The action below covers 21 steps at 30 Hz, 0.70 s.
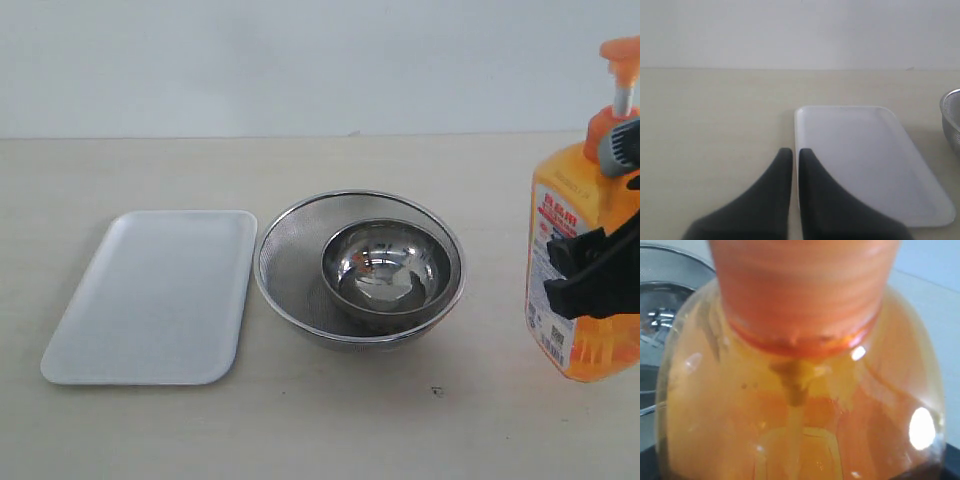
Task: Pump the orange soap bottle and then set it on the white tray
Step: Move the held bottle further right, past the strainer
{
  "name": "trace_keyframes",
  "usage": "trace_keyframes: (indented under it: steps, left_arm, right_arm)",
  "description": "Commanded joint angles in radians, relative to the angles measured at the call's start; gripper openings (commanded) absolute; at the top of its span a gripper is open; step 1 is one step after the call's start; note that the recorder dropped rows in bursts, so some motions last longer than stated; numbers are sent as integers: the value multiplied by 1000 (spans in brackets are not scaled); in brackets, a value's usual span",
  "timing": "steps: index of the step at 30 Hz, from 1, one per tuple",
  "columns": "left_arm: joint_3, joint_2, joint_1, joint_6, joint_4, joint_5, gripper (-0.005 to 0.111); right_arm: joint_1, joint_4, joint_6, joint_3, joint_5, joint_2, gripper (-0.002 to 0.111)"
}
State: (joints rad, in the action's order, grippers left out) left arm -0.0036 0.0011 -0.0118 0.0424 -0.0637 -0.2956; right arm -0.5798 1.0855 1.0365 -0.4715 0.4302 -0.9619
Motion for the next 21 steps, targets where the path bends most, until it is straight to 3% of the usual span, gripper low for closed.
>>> trace_keyframes:
  steps: [1, 8, 21]
  left_arm:
    - [4, -1, 1, 3, 0, 1, 5]
    - [4, -1, 1, 3, 0, 1, 5]
    - [4, -1, 1, 3, 0, 1, 5]
  right_arm:
    - [1, 368, 376, 34, -32, 22, 0]
    - [1, 635, 695, 44, -9, 22, 0]
    - [1, 659, 772, 44, 47, 20, 0]
